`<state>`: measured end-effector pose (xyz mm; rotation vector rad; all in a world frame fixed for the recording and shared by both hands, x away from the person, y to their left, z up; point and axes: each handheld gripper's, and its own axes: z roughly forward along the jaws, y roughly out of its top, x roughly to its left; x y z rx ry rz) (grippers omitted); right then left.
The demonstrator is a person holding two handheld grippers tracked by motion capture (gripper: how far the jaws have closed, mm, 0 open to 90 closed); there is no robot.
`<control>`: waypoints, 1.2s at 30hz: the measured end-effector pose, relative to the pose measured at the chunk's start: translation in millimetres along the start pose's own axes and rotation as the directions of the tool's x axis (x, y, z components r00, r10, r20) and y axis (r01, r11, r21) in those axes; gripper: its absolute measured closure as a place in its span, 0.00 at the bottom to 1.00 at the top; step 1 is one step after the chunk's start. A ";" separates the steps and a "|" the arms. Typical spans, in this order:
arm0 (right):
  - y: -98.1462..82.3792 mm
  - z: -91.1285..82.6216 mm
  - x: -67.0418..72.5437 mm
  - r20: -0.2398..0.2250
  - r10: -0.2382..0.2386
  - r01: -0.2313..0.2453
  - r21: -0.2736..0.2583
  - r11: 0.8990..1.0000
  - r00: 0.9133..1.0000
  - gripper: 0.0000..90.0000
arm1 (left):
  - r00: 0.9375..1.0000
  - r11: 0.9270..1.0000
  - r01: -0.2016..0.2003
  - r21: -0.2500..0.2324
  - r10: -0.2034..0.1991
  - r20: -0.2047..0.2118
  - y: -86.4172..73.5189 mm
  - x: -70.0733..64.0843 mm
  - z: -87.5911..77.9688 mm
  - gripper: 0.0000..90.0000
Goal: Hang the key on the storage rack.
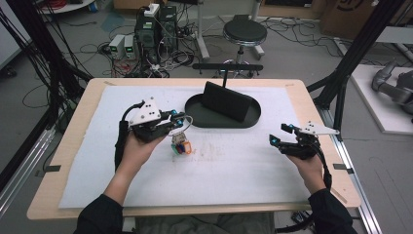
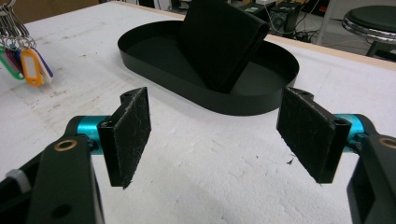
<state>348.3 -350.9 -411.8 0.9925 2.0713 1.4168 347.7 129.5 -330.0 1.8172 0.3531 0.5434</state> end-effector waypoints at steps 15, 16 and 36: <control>0.2 -0.5 0.1 -0.004 -0.001 0.001 -0.003 1.000 1.000 0.29 | 1.000 1.000 0.000 -0.030 0.000 0.002 27.3 13.9 13.3 0.93; 0.1 -0.5 0.3 -0.004 0.002 -0.002 -0.002 1.000 1.000 0.29 | 1.000 0.999 0.002 -0.036 -0.002 0.002 29.1 15.9 14.7 0.93; 0.1 -1.9 -0.6 -0.007 0.007 -0.007 -0.007 1.000 1.000 0.29 | 1.000 0.999 0.021 -0.035 -0.021 -0.021 51.6 48.9 51.9 0.93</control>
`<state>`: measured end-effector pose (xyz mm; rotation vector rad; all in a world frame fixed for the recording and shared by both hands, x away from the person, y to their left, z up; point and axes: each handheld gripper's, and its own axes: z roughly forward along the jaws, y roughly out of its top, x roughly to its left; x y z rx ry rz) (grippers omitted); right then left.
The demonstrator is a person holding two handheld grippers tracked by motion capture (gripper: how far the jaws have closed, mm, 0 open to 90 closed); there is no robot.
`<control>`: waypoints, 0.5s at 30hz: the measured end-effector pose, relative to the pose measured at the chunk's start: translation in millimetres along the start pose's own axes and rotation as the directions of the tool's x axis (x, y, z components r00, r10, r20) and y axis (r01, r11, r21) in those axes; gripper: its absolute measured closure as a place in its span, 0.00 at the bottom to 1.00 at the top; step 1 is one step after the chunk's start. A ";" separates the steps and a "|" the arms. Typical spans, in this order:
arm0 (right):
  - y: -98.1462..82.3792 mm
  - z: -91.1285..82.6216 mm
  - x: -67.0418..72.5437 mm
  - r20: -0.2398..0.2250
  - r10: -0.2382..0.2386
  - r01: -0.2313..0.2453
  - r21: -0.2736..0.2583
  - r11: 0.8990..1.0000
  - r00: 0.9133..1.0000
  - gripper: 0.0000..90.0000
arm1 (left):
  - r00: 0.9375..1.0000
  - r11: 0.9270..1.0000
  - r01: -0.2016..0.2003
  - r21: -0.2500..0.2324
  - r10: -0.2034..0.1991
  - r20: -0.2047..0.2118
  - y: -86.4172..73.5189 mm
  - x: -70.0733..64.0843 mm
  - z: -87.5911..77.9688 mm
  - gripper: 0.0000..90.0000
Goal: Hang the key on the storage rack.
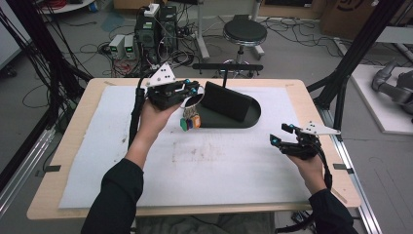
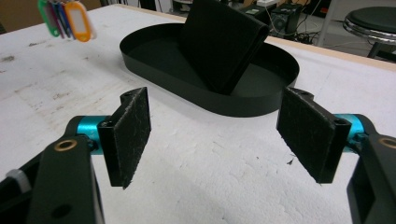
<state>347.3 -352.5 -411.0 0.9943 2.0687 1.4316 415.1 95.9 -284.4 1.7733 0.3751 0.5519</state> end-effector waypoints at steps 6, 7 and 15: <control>-0.2 -0.2 -0.4 0.000 -0.002 0.002 -0.001 1.000 1.000 0.29 | 1.000 1.000 0.009 0.007 -0.009 -0.021 0.9 9.5 11.8 0.93; -0.2 -0.2 -0.4 -0.001 -0.002 0.002 -0.001 1.000 1.000 0.29 | 1.000 1.000 0.011 0.009 -0.011 -0.025 0.5 11.6 13.6 0.93; -0.1 -0.3 -0.7 0.002 -0.002 0.002 -0.003 1.000 1.000 0.29 | 0.998 0.999 0.023 0.029 -0.022 -0.054 -4.4 22.4 31.9 0.93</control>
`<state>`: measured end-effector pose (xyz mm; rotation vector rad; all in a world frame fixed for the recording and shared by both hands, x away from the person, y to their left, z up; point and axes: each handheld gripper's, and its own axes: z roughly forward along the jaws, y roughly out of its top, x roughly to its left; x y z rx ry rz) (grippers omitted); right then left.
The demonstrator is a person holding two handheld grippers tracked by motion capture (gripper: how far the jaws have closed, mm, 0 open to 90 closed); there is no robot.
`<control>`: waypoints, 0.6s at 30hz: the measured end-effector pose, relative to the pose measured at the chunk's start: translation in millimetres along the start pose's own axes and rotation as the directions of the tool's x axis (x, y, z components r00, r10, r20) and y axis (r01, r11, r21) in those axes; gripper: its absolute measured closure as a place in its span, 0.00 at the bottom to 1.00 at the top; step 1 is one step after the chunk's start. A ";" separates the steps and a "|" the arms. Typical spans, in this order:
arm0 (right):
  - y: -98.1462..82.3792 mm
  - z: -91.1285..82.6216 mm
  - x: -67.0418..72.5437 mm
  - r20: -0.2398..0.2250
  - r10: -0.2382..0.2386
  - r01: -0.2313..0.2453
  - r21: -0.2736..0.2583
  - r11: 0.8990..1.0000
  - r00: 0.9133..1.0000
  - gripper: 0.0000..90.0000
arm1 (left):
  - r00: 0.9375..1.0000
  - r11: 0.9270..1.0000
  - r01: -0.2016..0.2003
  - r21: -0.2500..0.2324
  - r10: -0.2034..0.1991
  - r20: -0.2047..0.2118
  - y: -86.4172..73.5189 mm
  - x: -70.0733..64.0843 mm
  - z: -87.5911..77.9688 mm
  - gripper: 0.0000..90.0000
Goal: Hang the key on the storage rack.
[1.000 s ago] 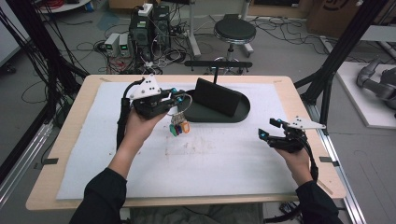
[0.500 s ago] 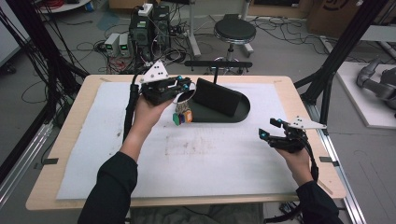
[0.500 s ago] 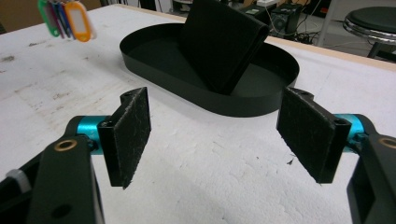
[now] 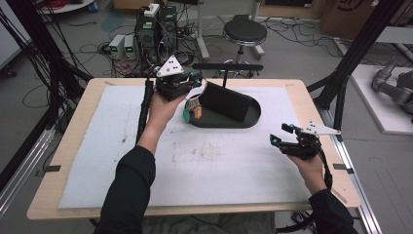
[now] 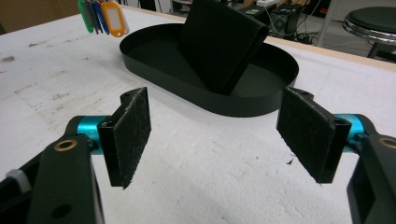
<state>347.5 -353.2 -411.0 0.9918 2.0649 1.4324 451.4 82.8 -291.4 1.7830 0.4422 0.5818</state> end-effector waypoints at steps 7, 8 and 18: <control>-0.1 0.1 0.0 -0.002 0.004 -0.004 0.001 1.000 1.000 0.29 | 0.999 1.000 0.027 -0.005 -0.028 -0.046 -5.3 6.4 14.6 0.93; -0.2 0.2 0.2 -0.005 0.004 -0.004 0.005 1.000 1.000 0.29 | 0.998 1.000 0.026 -0.002 -0.026 -0.049 -5.6 7.1 15.7 0.93; -0.3 0.1 0.0 -0.006 0.005 -0.005 0.003 1.000 1.000 0.29 | 0.995 0.998 0.057 -0.009 -0.058 -0.086 -6.1 14.9 33.0 0.93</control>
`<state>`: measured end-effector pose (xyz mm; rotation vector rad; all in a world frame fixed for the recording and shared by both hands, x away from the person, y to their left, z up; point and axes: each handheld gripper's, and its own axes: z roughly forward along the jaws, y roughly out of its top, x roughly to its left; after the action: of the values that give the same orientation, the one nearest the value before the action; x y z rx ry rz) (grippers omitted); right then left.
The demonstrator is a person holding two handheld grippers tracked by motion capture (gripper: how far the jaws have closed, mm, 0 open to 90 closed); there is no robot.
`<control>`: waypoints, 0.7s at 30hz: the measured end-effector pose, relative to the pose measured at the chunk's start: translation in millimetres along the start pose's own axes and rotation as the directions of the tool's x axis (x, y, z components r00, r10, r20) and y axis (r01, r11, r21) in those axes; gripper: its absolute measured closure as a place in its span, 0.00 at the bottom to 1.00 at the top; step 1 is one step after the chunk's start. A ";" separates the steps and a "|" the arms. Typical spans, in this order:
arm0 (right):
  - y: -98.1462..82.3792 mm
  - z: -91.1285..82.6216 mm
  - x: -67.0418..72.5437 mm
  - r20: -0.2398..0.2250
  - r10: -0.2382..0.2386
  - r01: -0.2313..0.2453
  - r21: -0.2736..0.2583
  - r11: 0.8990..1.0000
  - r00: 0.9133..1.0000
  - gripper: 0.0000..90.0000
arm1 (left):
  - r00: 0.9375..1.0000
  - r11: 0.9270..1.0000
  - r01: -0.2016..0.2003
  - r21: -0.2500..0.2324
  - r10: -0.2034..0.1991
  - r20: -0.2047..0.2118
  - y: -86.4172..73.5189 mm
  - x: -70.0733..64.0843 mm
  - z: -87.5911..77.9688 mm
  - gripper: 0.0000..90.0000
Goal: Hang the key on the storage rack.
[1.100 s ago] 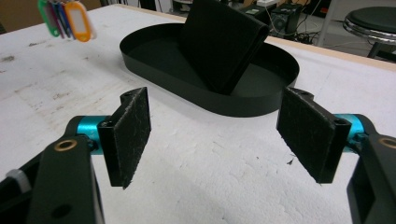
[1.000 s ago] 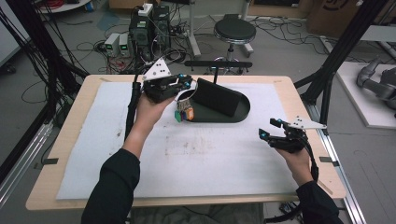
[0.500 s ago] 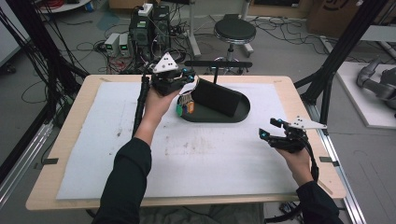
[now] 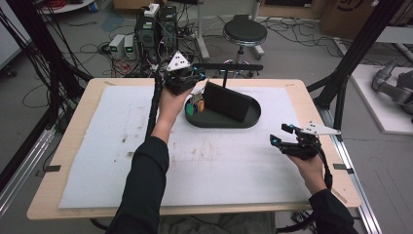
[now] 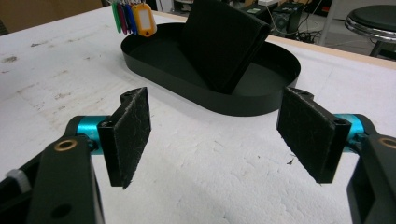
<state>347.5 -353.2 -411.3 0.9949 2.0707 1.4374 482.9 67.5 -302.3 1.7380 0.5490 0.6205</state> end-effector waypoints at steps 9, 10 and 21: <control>-0.2 -0.4 0.2 -0.002 0.000 0.000 0.002 1.000 1.000 0.29 | 0.998 0.999 0.034 -0.029 -0.036 -0.052 0.7 10.4 3.5 0.93; -0.2 -0.4 0.2 -0.002 0.001 -0.001 0.001 1.000 1.000 0.29 | 0.997 0.999 0.040 -0.032 -0.042 -0.058 0.3 11.6 3.8 0.93; -0.4 -0.3 -0.1 -0.002 0.005 -0.005 0.002 1.000 1.000 0.29 | 0.993 0.996 0.085 -0.030 -0.087 -0.085 -7.7 23.2 4.5 0.93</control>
<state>347.2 -353.5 -411.5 0.9999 2.0730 1.4401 503.0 81.1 -307.8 1.6594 0.6696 0.6416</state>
